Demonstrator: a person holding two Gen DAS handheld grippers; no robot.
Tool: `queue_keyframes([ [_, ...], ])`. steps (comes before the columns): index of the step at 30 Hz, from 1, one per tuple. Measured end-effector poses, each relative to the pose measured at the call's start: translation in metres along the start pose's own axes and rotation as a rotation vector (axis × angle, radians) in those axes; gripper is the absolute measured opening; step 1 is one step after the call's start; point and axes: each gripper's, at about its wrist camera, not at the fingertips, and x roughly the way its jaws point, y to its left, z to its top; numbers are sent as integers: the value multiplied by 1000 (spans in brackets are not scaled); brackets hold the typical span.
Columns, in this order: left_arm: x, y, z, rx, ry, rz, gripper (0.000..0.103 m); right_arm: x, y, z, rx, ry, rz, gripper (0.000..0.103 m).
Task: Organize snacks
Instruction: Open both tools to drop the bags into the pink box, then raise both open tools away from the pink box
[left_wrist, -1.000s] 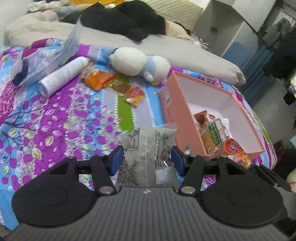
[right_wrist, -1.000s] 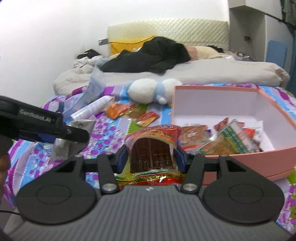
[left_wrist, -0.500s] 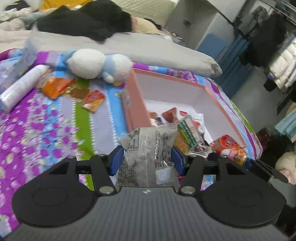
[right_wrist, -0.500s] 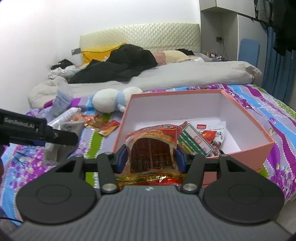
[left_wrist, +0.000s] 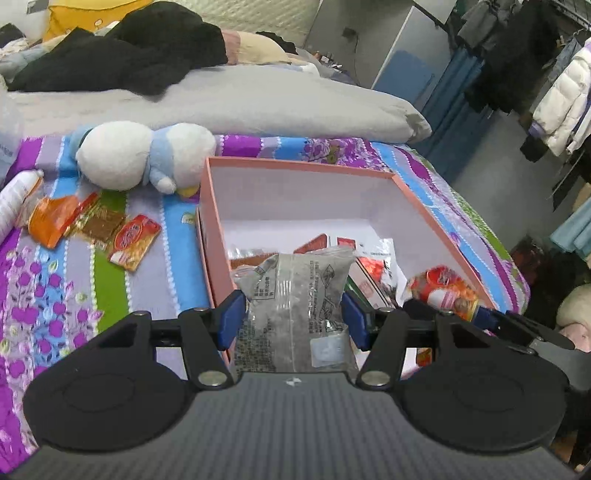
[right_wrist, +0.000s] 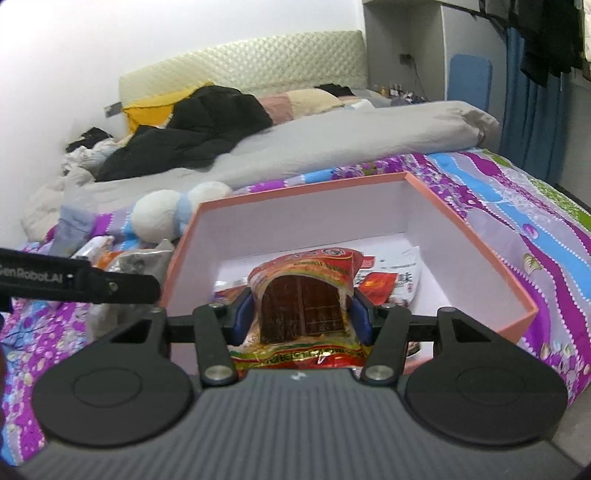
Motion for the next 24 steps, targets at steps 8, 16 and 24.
queue_keyframes([
  [8, 30, -2, 21, -18, 82, 6, 62, 31, -26, 6, 33, 120, -22, 58],
  [16, 34, -9, 24, 4, 91, 19, 64, 40, -30, 8, 59, 150, -33, 82],
  [24, 18, -6, 16, 5, 52, 13, 67, 28, -35, 7, 90, 115, -28, 82],
])
